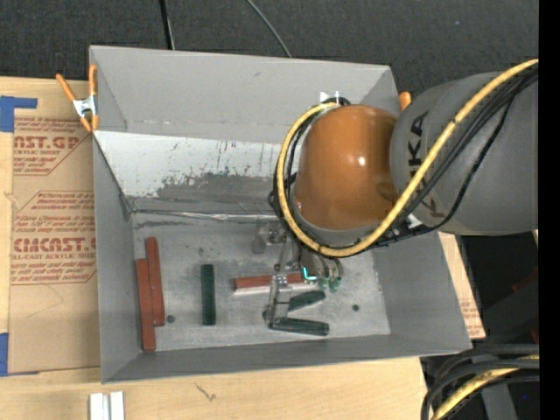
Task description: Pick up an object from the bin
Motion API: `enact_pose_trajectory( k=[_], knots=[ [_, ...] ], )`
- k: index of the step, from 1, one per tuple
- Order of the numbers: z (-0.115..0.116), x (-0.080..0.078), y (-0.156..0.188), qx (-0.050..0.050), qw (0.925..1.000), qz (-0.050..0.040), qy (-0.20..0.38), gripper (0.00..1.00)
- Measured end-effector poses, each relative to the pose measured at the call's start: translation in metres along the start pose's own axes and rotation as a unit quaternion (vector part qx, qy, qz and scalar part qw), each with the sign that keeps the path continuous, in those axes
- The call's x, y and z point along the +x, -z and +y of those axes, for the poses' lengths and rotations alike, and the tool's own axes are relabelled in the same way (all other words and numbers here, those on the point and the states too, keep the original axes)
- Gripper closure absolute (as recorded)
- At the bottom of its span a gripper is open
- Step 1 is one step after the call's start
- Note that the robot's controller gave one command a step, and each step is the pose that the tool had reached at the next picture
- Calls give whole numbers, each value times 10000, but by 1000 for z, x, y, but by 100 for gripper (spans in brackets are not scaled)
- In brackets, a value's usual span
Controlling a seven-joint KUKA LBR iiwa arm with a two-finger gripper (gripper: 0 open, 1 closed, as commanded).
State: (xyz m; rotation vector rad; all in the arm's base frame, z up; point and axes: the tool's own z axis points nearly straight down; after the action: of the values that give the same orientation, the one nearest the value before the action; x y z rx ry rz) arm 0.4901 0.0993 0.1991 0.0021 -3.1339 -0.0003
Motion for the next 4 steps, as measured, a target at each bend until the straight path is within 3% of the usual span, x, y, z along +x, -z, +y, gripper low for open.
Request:
enact_pose_trajectory(
  k=[1,2,3,4],
  knots=[
    [-1,-2,4,-4,10000,-41,-5,0],
    [-15,-26,-54,-5,9999,-76,108,0],
    [-38,-53,-131,-6,9999,-41,-119,0],
    [-35,-38,-129,1,9997,-37,-229,0]
  ],
)
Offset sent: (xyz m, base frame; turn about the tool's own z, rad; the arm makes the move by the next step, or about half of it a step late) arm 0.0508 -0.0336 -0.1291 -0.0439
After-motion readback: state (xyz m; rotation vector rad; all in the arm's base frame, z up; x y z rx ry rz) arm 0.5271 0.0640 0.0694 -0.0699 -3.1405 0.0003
